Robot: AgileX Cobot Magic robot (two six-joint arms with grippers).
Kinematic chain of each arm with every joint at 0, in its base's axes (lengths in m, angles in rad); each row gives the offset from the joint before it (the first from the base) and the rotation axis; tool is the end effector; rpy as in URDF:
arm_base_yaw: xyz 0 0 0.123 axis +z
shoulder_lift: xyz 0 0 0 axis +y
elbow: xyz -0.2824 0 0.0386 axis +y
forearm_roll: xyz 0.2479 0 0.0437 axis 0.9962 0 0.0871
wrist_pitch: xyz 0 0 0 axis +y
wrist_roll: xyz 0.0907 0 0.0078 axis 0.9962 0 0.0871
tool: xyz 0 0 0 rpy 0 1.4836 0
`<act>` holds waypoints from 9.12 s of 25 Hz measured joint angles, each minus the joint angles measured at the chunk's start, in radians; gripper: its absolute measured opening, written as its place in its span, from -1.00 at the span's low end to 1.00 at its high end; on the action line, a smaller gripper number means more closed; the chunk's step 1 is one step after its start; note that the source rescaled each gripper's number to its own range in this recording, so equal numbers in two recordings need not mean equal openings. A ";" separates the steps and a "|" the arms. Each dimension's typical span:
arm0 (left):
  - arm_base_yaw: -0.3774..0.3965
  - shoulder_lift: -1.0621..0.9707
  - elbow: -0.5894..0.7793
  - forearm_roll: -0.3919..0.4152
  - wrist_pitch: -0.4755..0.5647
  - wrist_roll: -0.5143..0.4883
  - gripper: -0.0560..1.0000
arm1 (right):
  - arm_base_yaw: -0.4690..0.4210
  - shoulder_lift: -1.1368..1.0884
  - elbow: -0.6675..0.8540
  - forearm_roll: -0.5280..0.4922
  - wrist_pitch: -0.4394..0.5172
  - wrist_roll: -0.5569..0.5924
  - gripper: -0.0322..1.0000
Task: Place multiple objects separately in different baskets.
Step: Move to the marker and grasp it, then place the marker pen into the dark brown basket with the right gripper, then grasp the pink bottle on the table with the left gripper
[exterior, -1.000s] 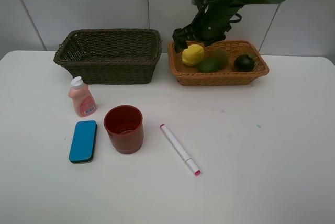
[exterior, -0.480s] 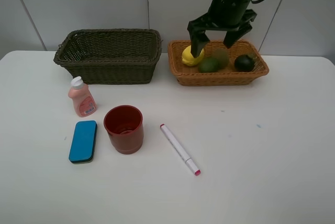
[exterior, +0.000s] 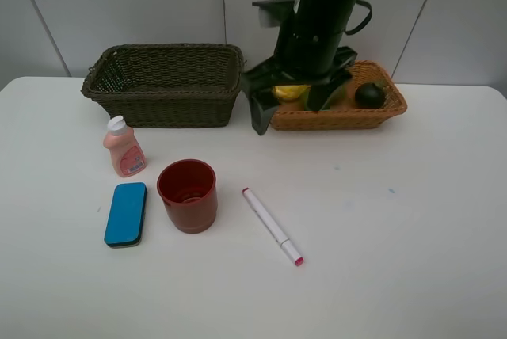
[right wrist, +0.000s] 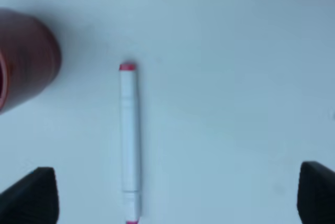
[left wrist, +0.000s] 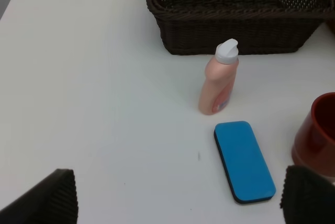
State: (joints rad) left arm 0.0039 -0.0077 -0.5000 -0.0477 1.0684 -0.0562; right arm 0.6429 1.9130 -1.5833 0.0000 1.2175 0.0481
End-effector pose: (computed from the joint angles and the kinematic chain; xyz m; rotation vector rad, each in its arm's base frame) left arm -0.0064 -0.0038 0.2766 -0.0588 2.0437 -0.0898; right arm 0.3119 0.2337 0.2467 -0.8899 2.9035 0.0570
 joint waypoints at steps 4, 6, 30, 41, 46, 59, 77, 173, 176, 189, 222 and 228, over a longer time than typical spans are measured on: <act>0.000 0.000 0.000 0.000 0.000 0.000 1.00 | 0.035 -0.003 0.094 0.000 -0.049 0.066 1.00; 0.000 0.000 0.000 0.000 0.000 0.000 1.00 | 0.046 -0.003 0.150 0.000 -0.093 0.079 1.00; 0.000 0.000 0.000 0.000 0.000 0.000 1.00 | 0.138 0.000 0.464 0.019 -0.509 0.068 0.90; 0.000 0.000 0.000 0.000 0.000 0.000 1.00 | 0.138 0.071 0.466 0.020 -0.487 0.068 0.88; 0.000 0.000 0.000 0.000 0.000 0.000 1.00 | 0.138 0.082 0.468 0.019 -0.488 0.068 0.88; 0.000 0.000 0.000 0.000 0.000 0.000 1.00 | 0.138 0.101 0.468 0.019 -0.485 0.068 0.86; 0.000 0.000 0.000 0.000 0.000 0.000 1.00 | 0.138 0.107 0.468 0.019 -0.477 0.068 0.23; 0.000 0.000 0.000 0.000 0.000 0.000 1.00 | -0.016 0.452 -0.165 -0.137 -1.166 -0.040 -0.93; 0.000 0.000 0.000 0.000 0.000 0.000 1.00 | -0.016 0.452 -0.165 -0.137 -1.167 -0.040 -0.93; 0.000 0.000 0.000 0.000 0.000 0.000 1.00 | -0.019 0.452 -0.167 -0.137 -1.172 -0.040 0.67; 0.000 0.000 0.000 0.000 0.000 0.000 1.00 | -0.015 0.205 -0.167 -0.137 -0.810 -0.040 1.00; 0.000 0.000 0.000 0.000 0.000 0.000 1.00 | -0.015 0.072 -0.167 -0.137 -0.594 -0.040 1.00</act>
State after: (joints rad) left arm 0.0039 -0.0077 -0.5000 -0.0477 1.0684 -0.0562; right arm 0.6280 1.9855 -1.7500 -0.1371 0.6239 0.0085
